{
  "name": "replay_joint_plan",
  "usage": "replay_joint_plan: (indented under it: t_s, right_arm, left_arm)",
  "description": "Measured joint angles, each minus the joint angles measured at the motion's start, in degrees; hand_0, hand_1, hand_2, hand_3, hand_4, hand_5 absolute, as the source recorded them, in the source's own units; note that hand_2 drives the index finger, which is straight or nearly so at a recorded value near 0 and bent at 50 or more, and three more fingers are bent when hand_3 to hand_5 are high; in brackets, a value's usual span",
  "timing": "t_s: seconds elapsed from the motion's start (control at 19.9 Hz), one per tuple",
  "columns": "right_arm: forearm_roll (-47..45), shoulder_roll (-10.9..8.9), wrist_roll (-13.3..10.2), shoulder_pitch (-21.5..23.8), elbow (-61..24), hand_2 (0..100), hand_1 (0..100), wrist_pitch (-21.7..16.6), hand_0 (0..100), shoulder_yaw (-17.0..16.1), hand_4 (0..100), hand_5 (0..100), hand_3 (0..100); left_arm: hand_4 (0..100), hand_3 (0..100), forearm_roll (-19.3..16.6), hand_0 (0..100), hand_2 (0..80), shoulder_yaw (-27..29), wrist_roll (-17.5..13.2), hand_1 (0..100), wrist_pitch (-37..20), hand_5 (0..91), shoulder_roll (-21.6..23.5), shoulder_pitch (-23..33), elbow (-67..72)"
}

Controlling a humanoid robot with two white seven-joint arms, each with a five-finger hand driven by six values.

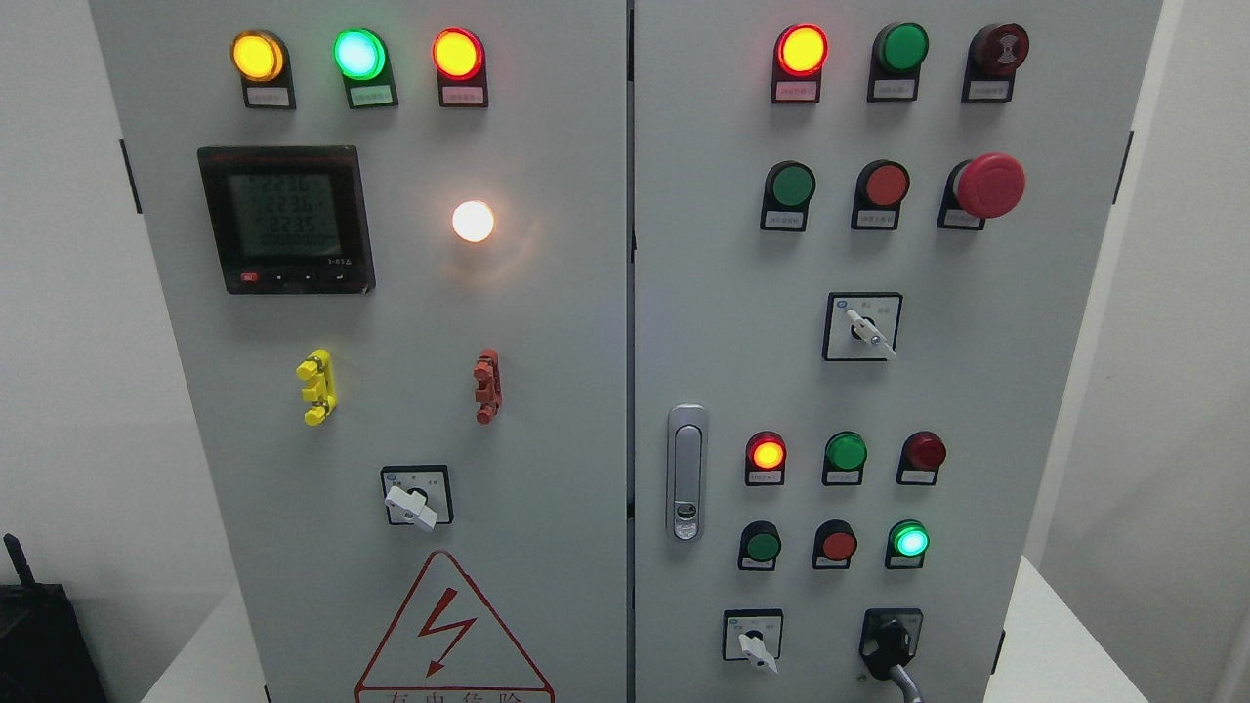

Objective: Trip black knob to open circuit

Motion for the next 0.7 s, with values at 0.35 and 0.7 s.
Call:
replay_joint_plan:
  t_s: [0.35, 0.7]
  right_arm:
    - [0.0, 0.00, 0.0, -0.1, 0.0, 4, 0, 0.1, 0, 0.1, 100, 100, 100]
    - [0.0, 0.00, 0.0, -0.1, 0.0, 4, 0, 0.1, 0, 0.1, 100, 100, 100]
  left_arm:
    - [0, 0, 0.0, 12, 0.0, 0.0, 0.0, 39, 0.0, 0.0, 0.0, 0.0, 0.0]
    - [0, 0, 0.0, 12, 0.0, 0.0, 0.0, 39, 0.0, 0.0, 0.0, 0.0, 0.0]
